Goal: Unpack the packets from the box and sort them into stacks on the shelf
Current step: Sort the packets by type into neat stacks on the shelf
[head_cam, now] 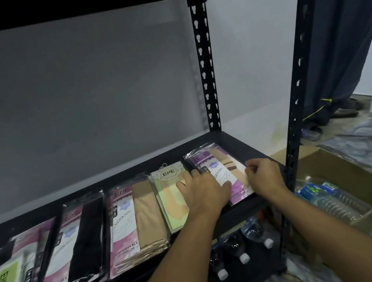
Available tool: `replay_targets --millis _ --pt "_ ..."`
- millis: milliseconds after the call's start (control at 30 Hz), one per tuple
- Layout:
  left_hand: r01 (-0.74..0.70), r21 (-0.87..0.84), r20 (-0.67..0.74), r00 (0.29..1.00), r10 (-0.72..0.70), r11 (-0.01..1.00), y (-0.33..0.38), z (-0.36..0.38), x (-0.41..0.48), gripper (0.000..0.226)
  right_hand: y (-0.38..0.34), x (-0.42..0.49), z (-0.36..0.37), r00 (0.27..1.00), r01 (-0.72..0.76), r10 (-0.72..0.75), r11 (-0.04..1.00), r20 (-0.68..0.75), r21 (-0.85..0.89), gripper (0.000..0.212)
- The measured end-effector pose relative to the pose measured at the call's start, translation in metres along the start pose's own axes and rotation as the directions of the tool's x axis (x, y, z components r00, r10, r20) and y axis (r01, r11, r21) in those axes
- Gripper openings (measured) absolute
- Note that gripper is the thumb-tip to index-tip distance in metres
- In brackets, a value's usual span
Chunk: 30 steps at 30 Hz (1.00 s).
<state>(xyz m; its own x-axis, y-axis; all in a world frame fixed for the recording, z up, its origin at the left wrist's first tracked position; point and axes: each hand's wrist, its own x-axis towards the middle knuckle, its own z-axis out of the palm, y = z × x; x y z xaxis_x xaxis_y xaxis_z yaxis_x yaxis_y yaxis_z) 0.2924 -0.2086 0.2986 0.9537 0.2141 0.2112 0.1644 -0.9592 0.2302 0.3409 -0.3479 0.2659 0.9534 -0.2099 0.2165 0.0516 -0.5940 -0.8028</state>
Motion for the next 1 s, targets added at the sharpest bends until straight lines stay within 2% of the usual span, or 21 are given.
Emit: replay_targets --millis 67,200,333,500,767,1000 --pt "0.008 -0.038 -0.008 1.0 -0.008 0.999 -0.004 -0.002 -0.002 0.052 -0.003 -0.003 -0.004 0.999 -0.001 0.002 1.0 -0.044 0.02 0.029" --pt "0.008 -0.173 -0.045 0.999 -0.016 0.985 -0.021 -0.016 -0.012 0.05 -0.018 -0.022 -0.006 0.99 0.105 -0.106 0.994 -0.096 -0.016 0.03" --pt "-0.016 -0.369 -0.128 0.991 -0.034 0.929 -0.053 -0.036 -0.029 0.047 -0.05 -0.06 0.002 0.972 0.23 -0.228 0.973 -0.057 0.032 0.026" --pt "-0.051 -0.477 -0.247 0.966 -0.079 0.877 -0.101 -0.067 -0.063 0.041 -0.093 -0.112 0.022 0.95 0.298 -0.312 0.929 0.032 0.218 0.028" --pt "-0.002 -0.474 -0.314 0.935 -0.167 0.881 -0.198 -0.108 -0.126 0.04 -0.153 -0.181 0.062 0.885 0.361 -0.428 0.88 0.184 0.308 0.035" --pt "0.144 -0.442 -0.373 0.868 -0.327 0.886 -0.302 -0.135 -0.173 0.037 -0.204 -0.235 0.107 0.807 0.418 -0.517 0.842 0.285 0.341 0.035"
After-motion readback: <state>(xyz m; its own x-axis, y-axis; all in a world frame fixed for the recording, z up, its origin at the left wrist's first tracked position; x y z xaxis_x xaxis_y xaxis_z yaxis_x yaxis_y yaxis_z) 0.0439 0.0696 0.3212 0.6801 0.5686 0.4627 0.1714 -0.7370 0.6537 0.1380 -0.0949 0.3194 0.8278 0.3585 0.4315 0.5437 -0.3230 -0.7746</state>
